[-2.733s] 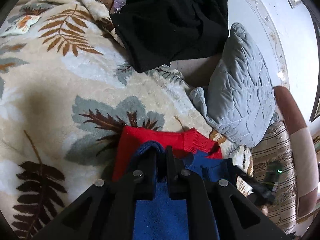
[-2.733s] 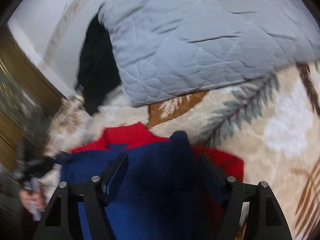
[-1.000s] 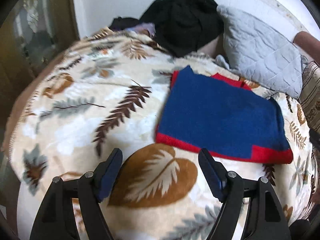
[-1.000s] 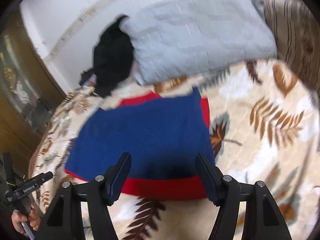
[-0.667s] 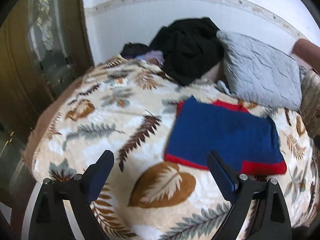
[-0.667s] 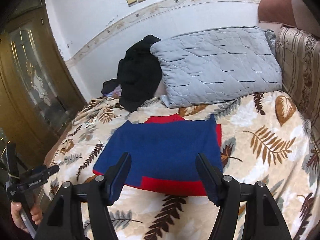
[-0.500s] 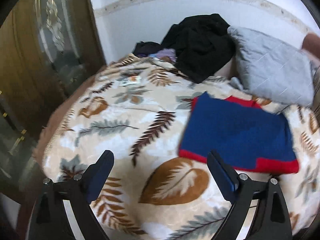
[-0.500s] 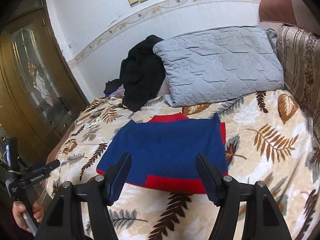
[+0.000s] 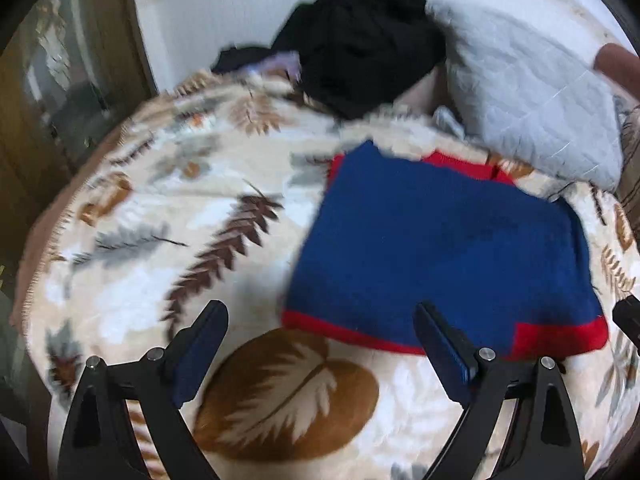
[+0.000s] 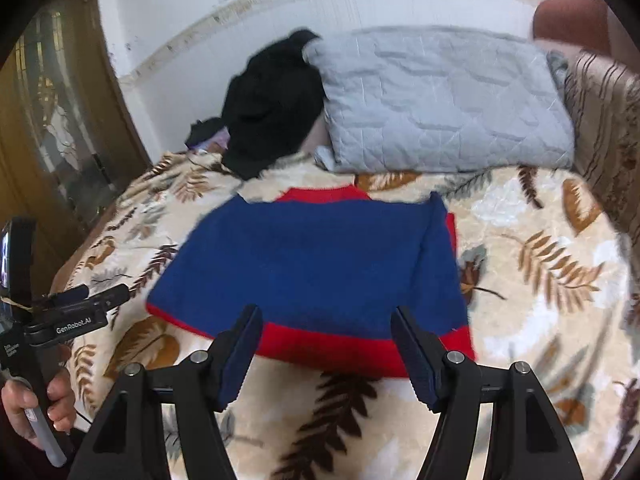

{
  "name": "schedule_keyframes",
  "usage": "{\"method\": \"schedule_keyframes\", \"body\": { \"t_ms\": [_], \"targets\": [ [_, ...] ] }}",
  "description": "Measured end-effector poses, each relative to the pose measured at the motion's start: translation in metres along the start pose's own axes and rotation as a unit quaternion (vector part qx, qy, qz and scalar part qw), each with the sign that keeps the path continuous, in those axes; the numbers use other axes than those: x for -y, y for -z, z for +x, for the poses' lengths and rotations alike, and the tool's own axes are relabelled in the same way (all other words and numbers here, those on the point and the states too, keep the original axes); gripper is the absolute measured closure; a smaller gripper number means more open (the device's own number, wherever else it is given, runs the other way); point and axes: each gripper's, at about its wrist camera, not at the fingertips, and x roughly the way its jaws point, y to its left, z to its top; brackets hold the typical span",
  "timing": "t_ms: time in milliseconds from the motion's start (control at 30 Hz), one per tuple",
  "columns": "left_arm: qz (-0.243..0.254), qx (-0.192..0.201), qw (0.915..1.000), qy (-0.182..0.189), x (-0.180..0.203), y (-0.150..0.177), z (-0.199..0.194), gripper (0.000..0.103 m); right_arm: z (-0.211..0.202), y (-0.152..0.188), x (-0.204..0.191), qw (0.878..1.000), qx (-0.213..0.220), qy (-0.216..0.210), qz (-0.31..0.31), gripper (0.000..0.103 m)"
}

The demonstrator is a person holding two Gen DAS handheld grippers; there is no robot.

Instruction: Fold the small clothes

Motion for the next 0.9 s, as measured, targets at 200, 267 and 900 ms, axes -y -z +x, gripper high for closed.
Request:
{"method": "schedule_keyframes", "body": {
  "t_ms": [200, 267, 900],
  "targets": [
    [-0.006, -0.054, 0.9984, -0.015, -0.003, 0.001, 0.067, 0.009, 0.082, -0.013, 0.019, 0.998, -0.052, 0.040, 0.022, 0.032],
    [-0.004, -0.059, 0.9982, -0.004, -0.005, 0.005, 0.081, 0.009, 0.102, -0.010, 0.026, 0.996, -0.067, 0.047, 0.032, 0.032],
    [-0.004, 0.103, 0.9943, -0.026, -0.011, -0.011, 0.013, 0.007, 0.177, -0.082, 0.005, 0.996, -0.065, 0.050, 0.022, 0.032]
  ]
}}
